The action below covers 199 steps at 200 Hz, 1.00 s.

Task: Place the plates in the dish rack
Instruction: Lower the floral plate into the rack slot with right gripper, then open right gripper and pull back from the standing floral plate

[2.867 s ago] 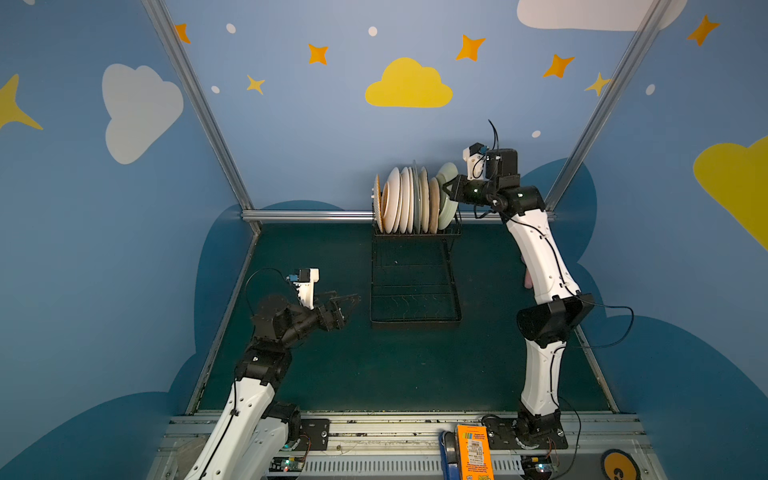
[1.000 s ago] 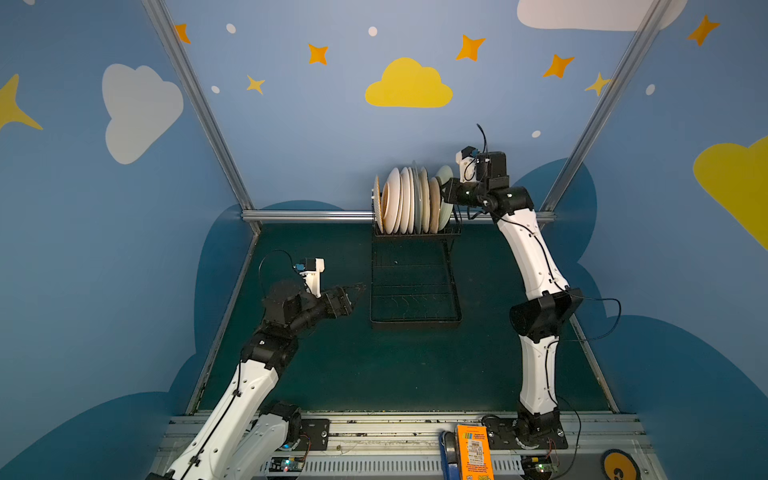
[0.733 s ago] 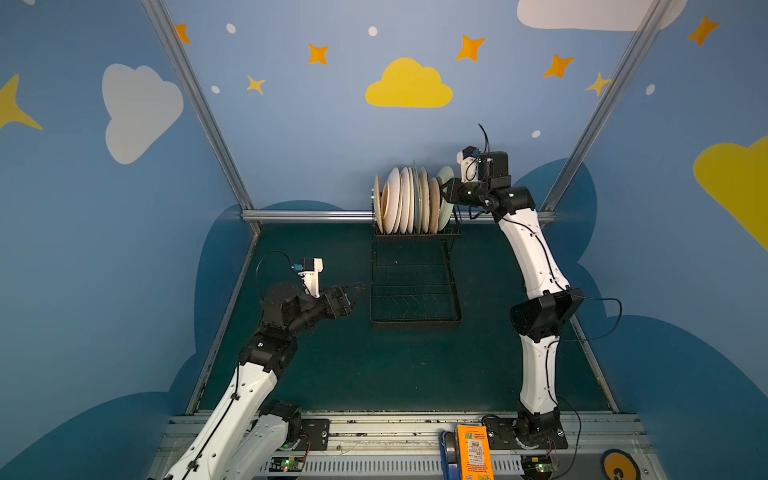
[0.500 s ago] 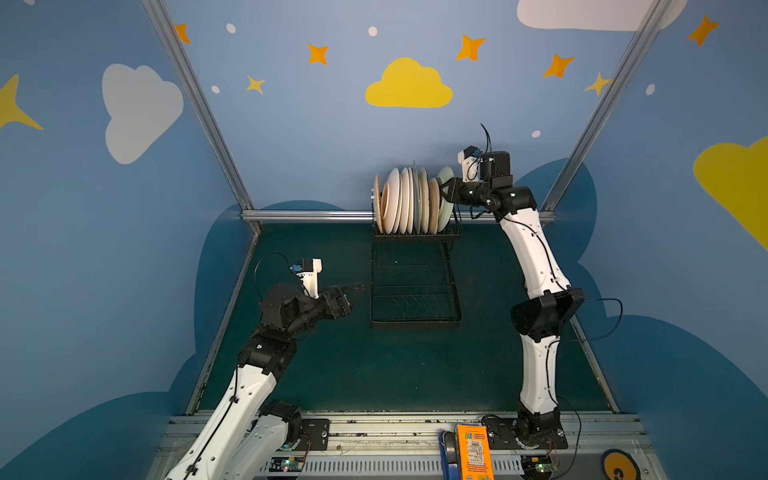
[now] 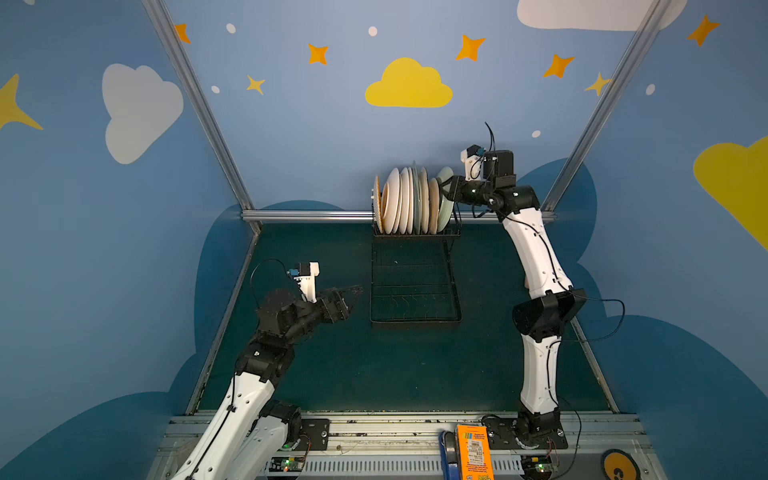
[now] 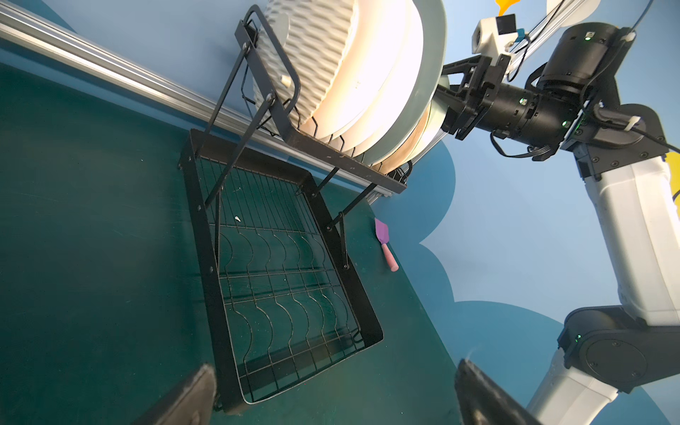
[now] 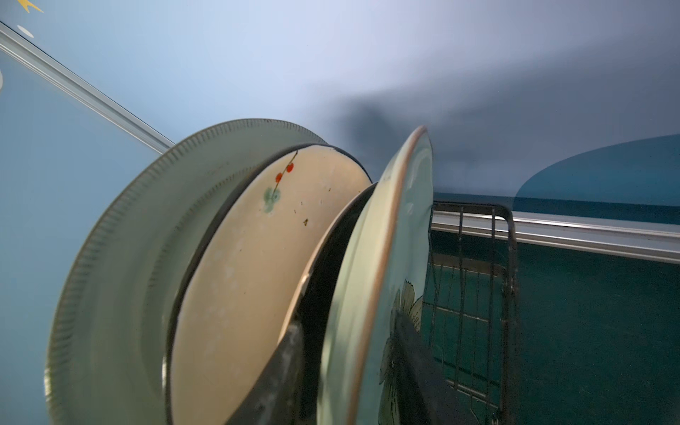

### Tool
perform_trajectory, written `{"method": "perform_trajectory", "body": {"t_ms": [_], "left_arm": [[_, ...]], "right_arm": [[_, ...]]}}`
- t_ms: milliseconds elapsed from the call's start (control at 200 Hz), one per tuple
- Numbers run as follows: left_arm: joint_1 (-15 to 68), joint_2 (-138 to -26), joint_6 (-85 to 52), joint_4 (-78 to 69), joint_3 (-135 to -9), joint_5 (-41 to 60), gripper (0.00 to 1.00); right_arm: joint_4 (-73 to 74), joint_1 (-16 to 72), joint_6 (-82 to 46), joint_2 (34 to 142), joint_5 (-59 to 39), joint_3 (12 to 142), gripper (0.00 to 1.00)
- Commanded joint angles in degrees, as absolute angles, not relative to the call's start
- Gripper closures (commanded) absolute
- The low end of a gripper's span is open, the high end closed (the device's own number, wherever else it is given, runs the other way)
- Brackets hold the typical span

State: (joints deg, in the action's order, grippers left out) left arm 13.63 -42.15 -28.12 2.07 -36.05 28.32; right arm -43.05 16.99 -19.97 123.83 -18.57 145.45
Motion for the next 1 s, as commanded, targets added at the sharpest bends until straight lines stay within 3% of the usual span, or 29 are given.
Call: {"method": "perform_trajectory", "body": {"t_ms": [0, 235, 681, 911, 991], "left_arm": [[13.83, -41.22, -27.69, 1.69, -35.06, 27.45, 0.00], [13.82, -39.65, -27.47, 1.91, -33.90, 26.55, 0.00], [13.88, -38.23, -26.91, 1.76, -33.30, 24.96, 0.00], [13.80, -38.23, -25.56, 1.81, -35.08, 22.77, 0.00], [13.80, -38.66, -24.59, 2.17, -36.58, 21.19, 0.00]], "right_arm": [[-41.69, 16.71, -20.85, 120.60, -19.42, 146.79, 0.60], [-41.99, 16.45, -21.26, 119.45, -19.06, 146.85, 0.60], [-43.98, 16.05, -19.65, 116.52, -15.12, 146.52, 0.50], [-45.25, 15.74, -17.04, 111.96, -11.58, 144.62, 0.34], [-44.57, 15.66, -15.66, 108.21, -9.99, 141.33, 0.15]]}}
